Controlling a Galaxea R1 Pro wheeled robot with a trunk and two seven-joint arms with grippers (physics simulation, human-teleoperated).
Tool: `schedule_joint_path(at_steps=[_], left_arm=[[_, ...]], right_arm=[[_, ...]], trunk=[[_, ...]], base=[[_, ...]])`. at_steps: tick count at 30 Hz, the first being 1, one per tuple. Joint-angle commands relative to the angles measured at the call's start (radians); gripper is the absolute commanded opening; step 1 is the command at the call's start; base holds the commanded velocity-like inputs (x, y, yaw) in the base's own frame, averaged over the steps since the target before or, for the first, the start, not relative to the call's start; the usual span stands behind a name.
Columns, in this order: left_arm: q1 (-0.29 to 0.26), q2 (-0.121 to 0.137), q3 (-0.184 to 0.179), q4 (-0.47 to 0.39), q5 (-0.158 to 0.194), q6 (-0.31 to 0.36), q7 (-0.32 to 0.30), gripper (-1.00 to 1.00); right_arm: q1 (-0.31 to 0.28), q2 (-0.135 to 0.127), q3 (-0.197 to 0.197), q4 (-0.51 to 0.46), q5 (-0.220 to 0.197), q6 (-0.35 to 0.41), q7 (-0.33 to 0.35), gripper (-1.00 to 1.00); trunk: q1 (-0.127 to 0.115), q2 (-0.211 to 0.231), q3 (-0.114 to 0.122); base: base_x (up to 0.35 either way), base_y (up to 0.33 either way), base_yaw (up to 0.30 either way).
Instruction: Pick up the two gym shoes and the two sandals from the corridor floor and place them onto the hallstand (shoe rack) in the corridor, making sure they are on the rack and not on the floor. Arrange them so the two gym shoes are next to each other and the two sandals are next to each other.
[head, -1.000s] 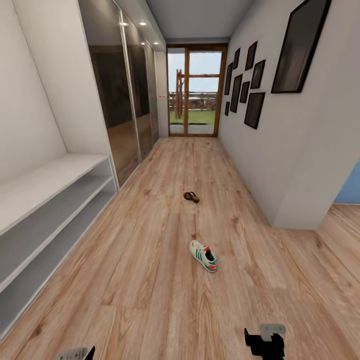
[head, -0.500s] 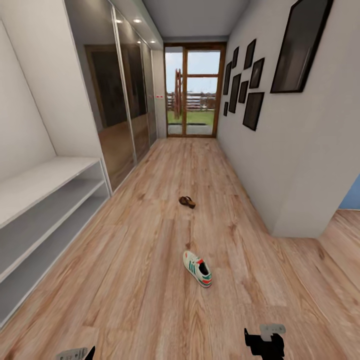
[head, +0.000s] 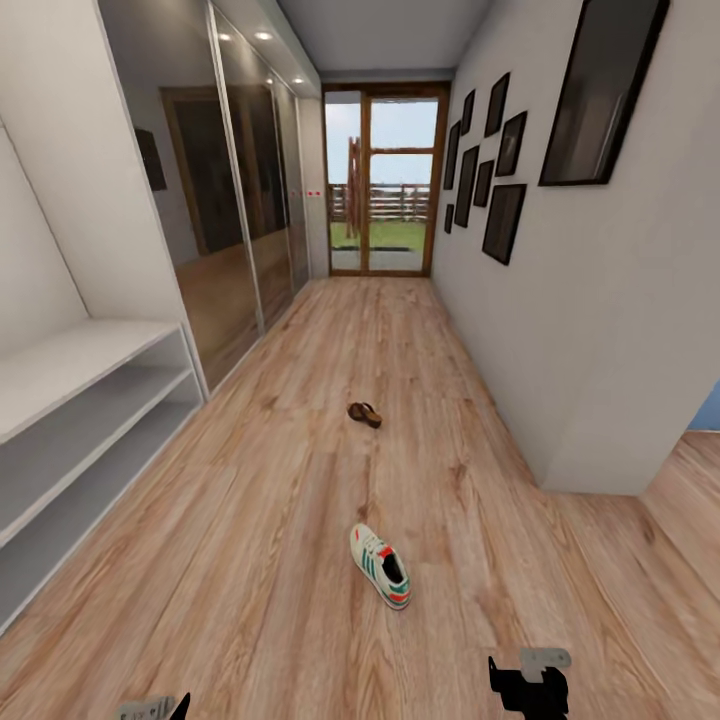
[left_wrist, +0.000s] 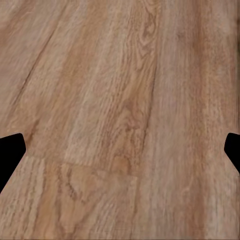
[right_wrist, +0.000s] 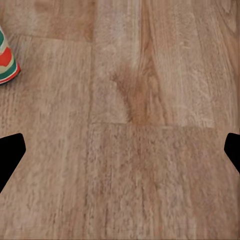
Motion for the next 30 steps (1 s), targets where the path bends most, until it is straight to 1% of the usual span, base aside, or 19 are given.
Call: schedule_joint_path(at_steps=[1,9,12,22,30], left_arm=[[-0.001,0.000,0.002,0.001,0.010,0.000,-0.010,1.00],[-0.001,0.000,0.002,0.001,0.010,0.000,-0.010,1.00],[-0.001,0.000,0.002,0.001,0.010,0.000,-0.010,1.00],[-0.001,0.000,0.002,0.001,0.010,0.000,-0.010,1.00],[-0.001,0.000,0.002,0.001,0.010,0.000,-0.010,1.00]], right_arm=[[-0.001,0.000,-0.007,0.001,0.011,-0.003,-0.003,1.00],[0.000,0.000,-0.007,0.001,0.010,-0.003,-0.003,1.00],[0.000,0.000,-0.007,0.001,0.009,-0.004,-0.003,1.00],[-0.001,0.000,-0.007,0.001,0.009,-0.004,-0.003,1.00],[0.000,0.000,-0.007,0.001,0.009,-0.004,-0.003,1.00]], trunk=[[0.000,0.000,-0.001],[0.000,0.000,-0.001],[0.000,0.000,-0.001],[0.000,0.000,-0.001],[0.000,0.000,-0.001]], base=[[0.244,-0.189,0.000],[0.216,-0.207,0.003],[0.179,-0.227,0.143],[0.163,-0.235,0.238],[0.097,-0.257,0.272]])
